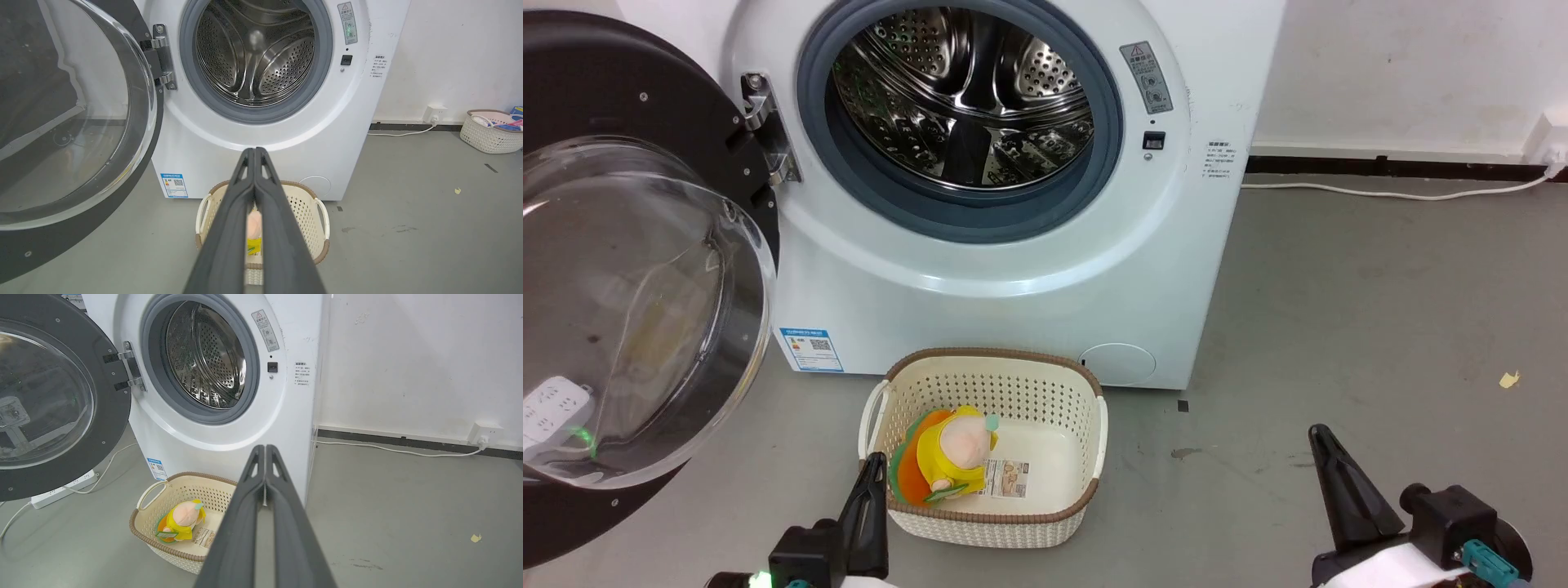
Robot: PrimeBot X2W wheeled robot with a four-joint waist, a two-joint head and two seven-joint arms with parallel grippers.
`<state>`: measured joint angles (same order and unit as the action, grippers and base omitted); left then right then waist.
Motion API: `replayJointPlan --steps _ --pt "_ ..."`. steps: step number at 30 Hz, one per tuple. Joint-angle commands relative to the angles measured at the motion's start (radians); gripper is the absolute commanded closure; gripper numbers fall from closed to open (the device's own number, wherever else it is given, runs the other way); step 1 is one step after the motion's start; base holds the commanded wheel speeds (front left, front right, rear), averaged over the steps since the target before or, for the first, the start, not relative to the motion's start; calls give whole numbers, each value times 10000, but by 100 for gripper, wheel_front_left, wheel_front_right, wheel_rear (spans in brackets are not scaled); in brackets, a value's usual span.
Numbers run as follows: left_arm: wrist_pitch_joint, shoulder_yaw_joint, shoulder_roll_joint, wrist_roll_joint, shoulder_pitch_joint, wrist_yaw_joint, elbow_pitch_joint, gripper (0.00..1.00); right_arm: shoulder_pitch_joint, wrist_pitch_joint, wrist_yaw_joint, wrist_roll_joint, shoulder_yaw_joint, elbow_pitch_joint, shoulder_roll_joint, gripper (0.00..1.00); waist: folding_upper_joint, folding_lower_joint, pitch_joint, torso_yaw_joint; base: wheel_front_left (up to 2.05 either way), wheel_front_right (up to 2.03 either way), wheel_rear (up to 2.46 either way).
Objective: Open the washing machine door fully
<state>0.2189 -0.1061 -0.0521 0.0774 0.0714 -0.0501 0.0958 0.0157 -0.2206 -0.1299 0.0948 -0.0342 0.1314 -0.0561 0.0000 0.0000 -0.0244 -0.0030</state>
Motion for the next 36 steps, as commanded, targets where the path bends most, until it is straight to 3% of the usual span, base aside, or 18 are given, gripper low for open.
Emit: replayJointPlan --steps 1,36 --pt "-52 63 -4 -88 -115 12 -54 100 -25 60 -1 -43 31 -66 10 100 0 0 1 0 0 0 0" --pt "-767 397 4 -317 -316 176 -357 100 -69 778 -4 -346 135 -484 26 100 0 0 82 10 0 0 0"
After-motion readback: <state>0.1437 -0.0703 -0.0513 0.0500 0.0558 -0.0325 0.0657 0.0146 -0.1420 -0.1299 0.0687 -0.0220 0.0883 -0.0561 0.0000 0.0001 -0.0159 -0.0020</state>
